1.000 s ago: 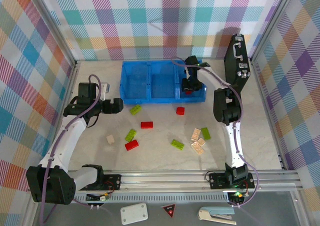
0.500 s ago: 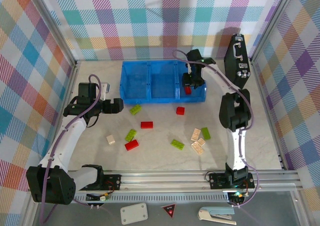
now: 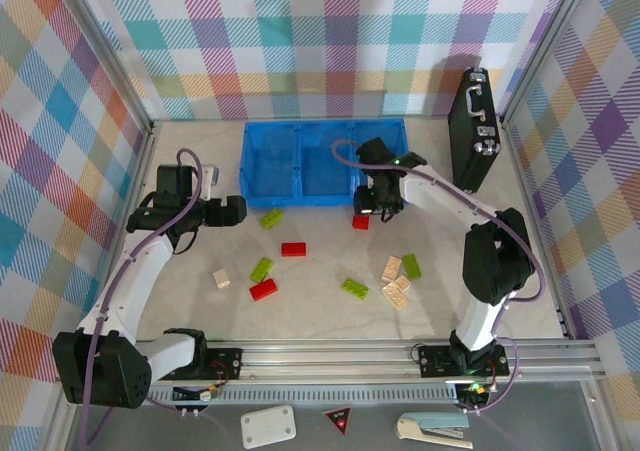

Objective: Sort the legos into containers by color
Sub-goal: Pick up the lego from the center of the table.

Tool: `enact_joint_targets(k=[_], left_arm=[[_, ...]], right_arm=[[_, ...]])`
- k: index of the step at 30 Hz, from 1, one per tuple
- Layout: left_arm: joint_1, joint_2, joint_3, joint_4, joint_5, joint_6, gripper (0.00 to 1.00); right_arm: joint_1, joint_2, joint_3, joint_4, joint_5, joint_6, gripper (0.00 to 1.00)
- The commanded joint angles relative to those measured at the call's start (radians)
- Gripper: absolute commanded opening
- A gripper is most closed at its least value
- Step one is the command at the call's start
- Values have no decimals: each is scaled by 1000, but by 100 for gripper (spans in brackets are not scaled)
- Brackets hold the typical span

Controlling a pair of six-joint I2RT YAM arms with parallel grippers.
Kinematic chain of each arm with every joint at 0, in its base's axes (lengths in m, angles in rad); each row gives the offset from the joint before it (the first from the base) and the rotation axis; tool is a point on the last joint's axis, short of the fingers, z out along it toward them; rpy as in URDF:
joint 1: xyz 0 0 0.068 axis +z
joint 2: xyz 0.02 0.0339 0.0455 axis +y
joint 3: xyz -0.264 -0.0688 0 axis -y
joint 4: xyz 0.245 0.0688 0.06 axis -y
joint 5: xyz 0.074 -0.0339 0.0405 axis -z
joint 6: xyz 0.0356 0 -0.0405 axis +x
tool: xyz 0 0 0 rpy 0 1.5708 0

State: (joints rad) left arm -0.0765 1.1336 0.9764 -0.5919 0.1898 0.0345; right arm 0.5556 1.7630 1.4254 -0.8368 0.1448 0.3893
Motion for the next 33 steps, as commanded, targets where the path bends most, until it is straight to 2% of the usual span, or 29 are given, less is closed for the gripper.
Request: enact_joint_targets(k=[1, 6, 8, 21, 33], left_arm=[[1, -26, -5, 21, 1, -15, 98], [-1, -31, -7, 17, 19, -21, 97], [0, -36, -8, 18, 19, -21, 97], [-3, -76, -24, 16, -1, -13, 97], [-2, -56, -19, 25, 11, -15, 97]], right_arm=[[27, -46, -60, 61, 38, 109, 60], [77, -35, -123, 144, 115, 197, 72], [83, -24, -132, 161, 143, 220, 73], [95, 79, -121, 265, 208, 283, 67], [95, 170, -81, 284, 198, 279, 62]])
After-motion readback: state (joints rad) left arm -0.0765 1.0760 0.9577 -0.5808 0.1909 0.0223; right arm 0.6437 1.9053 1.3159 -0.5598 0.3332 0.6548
